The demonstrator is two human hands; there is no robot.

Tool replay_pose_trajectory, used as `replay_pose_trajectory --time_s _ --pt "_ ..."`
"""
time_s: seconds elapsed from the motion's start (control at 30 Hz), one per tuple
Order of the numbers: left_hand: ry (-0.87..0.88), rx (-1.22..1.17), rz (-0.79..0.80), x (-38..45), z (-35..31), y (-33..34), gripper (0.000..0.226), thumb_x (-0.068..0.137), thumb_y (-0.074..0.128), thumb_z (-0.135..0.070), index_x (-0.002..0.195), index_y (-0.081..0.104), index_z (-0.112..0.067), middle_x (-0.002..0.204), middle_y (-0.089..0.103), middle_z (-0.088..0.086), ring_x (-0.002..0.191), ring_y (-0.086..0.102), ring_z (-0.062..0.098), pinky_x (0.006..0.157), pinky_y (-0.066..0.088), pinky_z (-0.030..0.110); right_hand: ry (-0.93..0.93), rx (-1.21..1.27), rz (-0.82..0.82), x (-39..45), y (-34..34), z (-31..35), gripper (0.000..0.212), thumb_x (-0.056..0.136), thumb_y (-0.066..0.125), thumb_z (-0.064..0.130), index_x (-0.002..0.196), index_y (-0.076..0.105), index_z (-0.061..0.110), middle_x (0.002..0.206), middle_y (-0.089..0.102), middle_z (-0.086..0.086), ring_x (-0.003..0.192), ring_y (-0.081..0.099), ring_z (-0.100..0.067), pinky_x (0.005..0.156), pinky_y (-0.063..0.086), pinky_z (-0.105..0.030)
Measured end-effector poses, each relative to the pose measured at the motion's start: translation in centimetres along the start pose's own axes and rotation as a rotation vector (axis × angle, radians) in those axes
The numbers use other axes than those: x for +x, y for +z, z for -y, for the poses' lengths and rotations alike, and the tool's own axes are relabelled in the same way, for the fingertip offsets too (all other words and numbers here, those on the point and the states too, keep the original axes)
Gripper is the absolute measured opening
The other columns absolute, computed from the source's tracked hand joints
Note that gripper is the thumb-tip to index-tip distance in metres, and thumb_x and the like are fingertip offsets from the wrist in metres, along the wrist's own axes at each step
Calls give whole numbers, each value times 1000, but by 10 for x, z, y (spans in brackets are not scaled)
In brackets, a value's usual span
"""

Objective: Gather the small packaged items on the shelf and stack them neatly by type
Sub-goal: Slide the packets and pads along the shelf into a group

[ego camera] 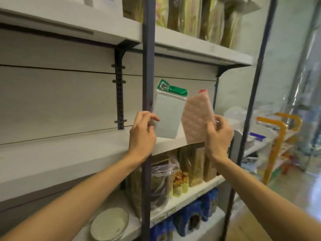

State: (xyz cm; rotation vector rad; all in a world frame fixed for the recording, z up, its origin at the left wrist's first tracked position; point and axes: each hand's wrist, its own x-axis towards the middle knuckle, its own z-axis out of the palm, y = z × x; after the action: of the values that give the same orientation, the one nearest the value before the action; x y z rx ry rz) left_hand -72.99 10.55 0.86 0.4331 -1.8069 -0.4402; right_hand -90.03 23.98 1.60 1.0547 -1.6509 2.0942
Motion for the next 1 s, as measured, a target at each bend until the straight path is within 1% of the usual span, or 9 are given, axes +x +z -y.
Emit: replay_pose_trajectory --time_s 0.1,0.2,0.3,0.37,0.53,0.63,0.8,0.87,1.0 --pt "-60 -31 56 10 -11 52 33 95 56 6 111 69 -20 122 53 -9 109 59 7 97 52 26 69 -73 25 22 -26 -21 12 100 53 18 95 56 29 91 62 6 82 65 -12 66 58 -27" --pt "-231 -25 90 15 -10 97 41 100 51 1 133 60 -20 135 51 -4 124 53 11 101 42 18 176 -151 21 39 -40 -57 8 101 50 18 101 57 20 87 61 5 77 63 -13 65 56 -28" --pt "-490 -94 75 25 8 135 42 101 51 -3 139 55 -20 145 46 1 132 49 20 111 46 35 260 -167 13 51 -47 -99 13 102 48 22 98 59 16 85 61 -1 77 62 -17 62 50 -26" --pt "-608 -135 62 34 23 161 43 98 53 -2 137 56 -20 144 49 4 130 51 24 109 48 41 286 -176 2 61 -50 -125 17 102 47 24 101 61 13 86 62 -3 76 61 -17 60 46 -24" --pt "-701 -192 71 71 59 236 36 94 57 0 123 62 -22 130 56 2 113 55 19 96 54 32 301 -209 13 114 -48 -189 17 101 48 23 98 62 14 90 64 -5 80 62 -20 62 50 -29" --pt "-789 -327 128 108 81 283 35 92 59 4 119 64 -18 127 58 4 107 59 21 88 61 37 335 -204 18 167 -42 -222 14 100 52 28 107 57 17 101 64 -1 90 63 -22 75 56 -37" --pt "-827 -403 165 165 111 349 35 87 60 8 109 65 -18 124 62 9 105 66 28 78 65 41 476 -128 -3 239 -33 -271 33 96 54 25 127 55 13 117 62 -9 107 62 -27 96 54 -50" --pt "-836 -422 148 180 119 373 34 86 61 10 106 66 -18 123 63 10 106 67 30 77 65 42 519 -126 -27 255 -36 -291 37 96 55 25 131 54 12 121 62 -11 108 62 -29 96 54 -50" --pt "-866 -478 143 204 130 415 32 84 62 9 99 65 -19 120 64 11 103 70 30 76 65 39 546 -101 -44 292 -44 -322 33 99 56 26 129 52 14 118 61 -8 106 63 -27 78 60 -39"
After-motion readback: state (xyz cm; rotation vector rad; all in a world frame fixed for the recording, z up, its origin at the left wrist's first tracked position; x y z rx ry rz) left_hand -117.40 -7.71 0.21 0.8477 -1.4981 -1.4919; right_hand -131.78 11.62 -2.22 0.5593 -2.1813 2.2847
